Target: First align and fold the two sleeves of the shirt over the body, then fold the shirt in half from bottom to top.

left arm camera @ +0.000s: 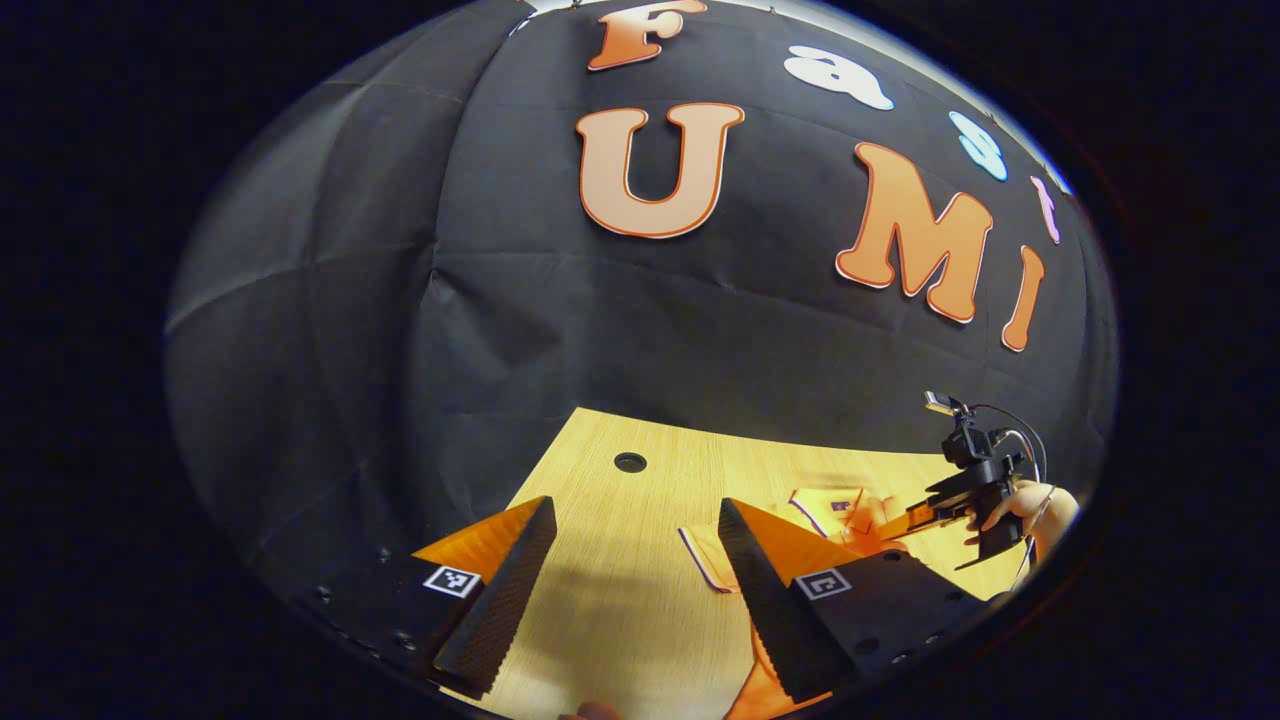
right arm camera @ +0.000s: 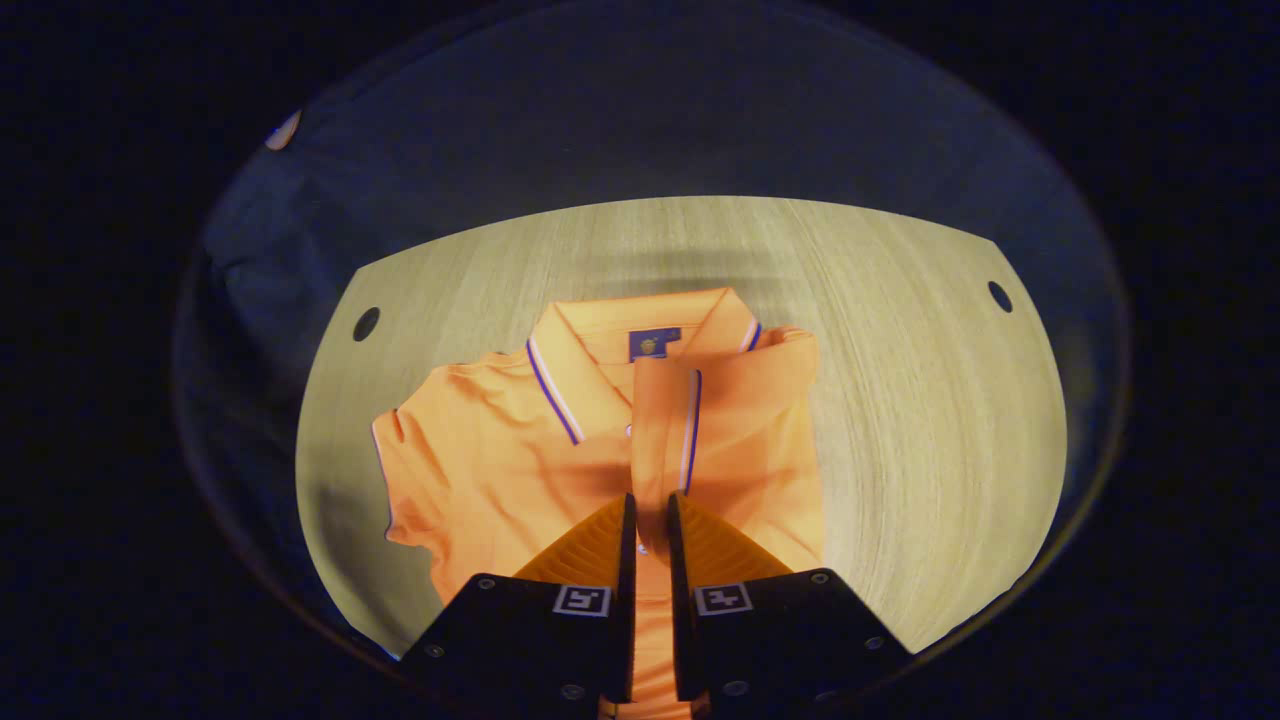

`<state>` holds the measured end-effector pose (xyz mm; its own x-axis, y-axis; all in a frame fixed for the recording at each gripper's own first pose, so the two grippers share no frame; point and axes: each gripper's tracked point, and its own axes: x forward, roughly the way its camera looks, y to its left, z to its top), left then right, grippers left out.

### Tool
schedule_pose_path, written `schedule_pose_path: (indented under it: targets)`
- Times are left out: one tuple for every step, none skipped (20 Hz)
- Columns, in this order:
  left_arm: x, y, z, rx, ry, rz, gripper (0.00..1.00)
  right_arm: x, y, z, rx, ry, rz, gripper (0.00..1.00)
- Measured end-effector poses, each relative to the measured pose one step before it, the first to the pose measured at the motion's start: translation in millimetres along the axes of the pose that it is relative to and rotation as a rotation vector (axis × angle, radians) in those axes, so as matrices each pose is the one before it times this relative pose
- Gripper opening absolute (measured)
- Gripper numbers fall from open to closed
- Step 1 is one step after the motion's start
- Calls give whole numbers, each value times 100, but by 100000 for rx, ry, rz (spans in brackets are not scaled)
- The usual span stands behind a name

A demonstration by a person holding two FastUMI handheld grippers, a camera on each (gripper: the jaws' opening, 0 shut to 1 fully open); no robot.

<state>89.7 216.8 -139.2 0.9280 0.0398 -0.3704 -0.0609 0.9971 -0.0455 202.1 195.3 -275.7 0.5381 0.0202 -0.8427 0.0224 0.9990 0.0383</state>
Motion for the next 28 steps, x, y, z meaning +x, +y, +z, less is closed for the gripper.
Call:
schedule_pose_path:
  targets:
    - [53,-259,-167,-140,553,-192,98,-362,1116,-78,781,61,4176,24]
    - [166,-385,-312,-47,787,-481,98,46,228,145,242,-353,1499,58]
    - [140,-407,-152,-408,817,-619,98,-54,-80,162,-421,-782,-64,70]
    - [209,-388,-206,-831,821,-692,98,-105,-264,4,-358,-470,-456,88]
    - [350,-450,-307,-782,1327,-537,98,-208,-32,-15,85,-784,443,98]
    - [537,-323,-320,-462,1577,-117,98,-344,-141,198,913,-1196,969,100]
    - [556,-543,-415,-315,2203,-370,98,-371,-178,280,1025,-1861,892,99]
    - [647,-535,-501,-496,2129,-547,98,-585,-474,339,389,-2116,329,99]
    - [646,-202,-702,-771,2021,-1037,98,-572,-514,388,100,-1745,-38,99]
    - [609,-434,-699,-1660,2734,-528,98,-680,-543,180,71,-1819,-237,99]
    - [685,-788,-410,-2199,2836,-853,98,-589,-566,377,-12,-1654,-4,99]
    - [445,-1335,-98,-1397,3137,-1254,98,-644,-657,235,91,-1117,-123,99]
    - [737,-744,-42,-803,2795,-385,98,-610,-666,248,629,-1068,-302,99]
    - [960,-631,13,-620,2358,-413,98,-691,-591,287,647,-1035,154,100]
    - [906,-686,33,-1265,3177,-984,98,-693,-625,282,629,-999,134,100]
    - [818,-773,-202,-3019,3863,-1807,98,-764,-572,255,769,-1208,320,99]
    - [835,-619,-172,-4946,3700,-657,98,-672,-575,322,586,-906,550,100]
    - [839,-703,-86,-3395,3337,-240,98,-611,-486,283,448,-1224,538,99]
    - [803,401,-98,-1001,2250,766,98,-562,-627,225,-65,-721,639,99]
    - [676,1104,-106,1109,1554,2164,98,-504,-737,68,382,-137,173,99]
    - [1211,317,-69,2229,1558,2448,98,-487,-785,189,712,-203,-58,99]
    - [891,-381,-379,440,2610,3443,98,-453,-755,137,664,-437,229,99]
    - [833,-480,-147,130,1861,1959,98,-316,-821,62,617,-75,77,99]
    - [296,-313,-230,-8,1698,947,98,-452,-875,-25,850,-177,-124,99]
    - [499,-64,-308,-160,2710,1550,98,-354,-781,-2,861,354,339,99]
    - [528,-39,-115,179,1757,1134,98,-212,-466,-73,838,-211,624,99]
    - [701,218,-88,533,1982,2616,98,-198,-491,104,442,-501,175,99]
    - [671,-56,-118,1292,1613,1592,98,-502,-813,59,-226,-490,-283,99]
